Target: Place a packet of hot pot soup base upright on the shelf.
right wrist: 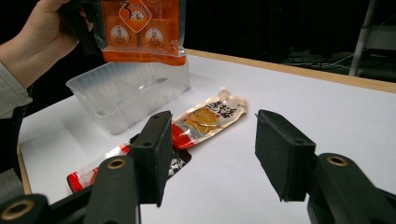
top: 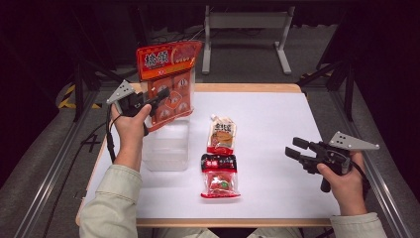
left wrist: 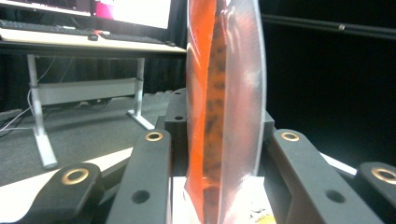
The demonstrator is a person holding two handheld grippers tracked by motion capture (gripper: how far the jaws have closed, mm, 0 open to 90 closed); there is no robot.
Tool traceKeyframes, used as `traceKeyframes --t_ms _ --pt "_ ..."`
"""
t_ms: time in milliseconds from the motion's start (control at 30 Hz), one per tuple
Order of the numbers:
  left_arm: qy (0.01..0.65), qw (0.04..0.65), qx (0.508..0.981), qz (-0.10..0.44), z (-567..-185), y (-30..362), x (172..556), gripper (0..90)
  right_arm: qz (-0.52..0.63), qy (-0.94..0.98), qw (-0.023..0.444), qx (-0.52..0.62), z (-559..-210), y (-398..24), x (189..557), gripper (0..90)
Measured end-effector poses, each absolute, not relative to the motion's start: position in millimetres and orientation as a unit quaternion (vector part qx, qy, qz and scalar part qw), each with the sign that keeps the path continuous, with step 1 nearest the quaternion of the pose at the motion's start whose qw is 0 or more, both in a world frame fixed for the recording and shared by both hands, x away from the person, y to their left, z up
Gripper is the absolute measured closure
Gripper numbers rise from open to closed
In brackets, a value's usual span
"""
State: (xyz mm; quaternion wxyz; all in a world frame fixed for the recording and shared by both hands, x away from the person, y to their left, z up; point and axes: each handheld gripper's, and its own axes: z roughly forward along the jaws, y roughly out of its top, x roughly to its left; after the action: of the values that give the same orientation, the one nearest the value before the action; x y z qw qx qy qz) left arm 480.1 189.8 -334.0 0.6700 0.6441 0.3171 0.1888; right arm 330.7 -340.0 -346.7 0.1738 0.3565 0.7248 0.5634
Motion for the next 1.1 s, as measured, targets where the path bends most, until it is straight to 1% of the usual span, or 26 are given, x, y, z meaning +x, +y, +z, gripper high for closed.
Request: traceKeyframes --t_ms 233,567,700,767,933,1100 --pt "0.328 0.651 0.657 0.194 -339 191 483 70.7 0.565 0.726 0.172 0.353 -347 -340 330 47.1" --pt "0.352 0.643 0.652 0.194 -353 197 487 70.7 0.566 0.731 0.165 0.345 -348 -334 332 46.8" --pt "0.354 0.636 0.658 0.195 -356 193 489 70.6 0.566 0.733 0.162 0.342 -349 -333 332 46.4" --pt "0.352 0.623 0.670 0.199 -359 189 491 70.6 0.567 0.734 0.161 0.338 -349 -332 332 46.2" --pt "0.357 0.607 0.683 0.193 -364 184 493 70.6 0.569 0.735 0.159 0.333 -348 -332 332 46.1" --pt "0.365 0.607 0.680 0.189 -364 182 494 70.5 0.570 0.736 0.158 0.329 -348 -331 331 45.7"
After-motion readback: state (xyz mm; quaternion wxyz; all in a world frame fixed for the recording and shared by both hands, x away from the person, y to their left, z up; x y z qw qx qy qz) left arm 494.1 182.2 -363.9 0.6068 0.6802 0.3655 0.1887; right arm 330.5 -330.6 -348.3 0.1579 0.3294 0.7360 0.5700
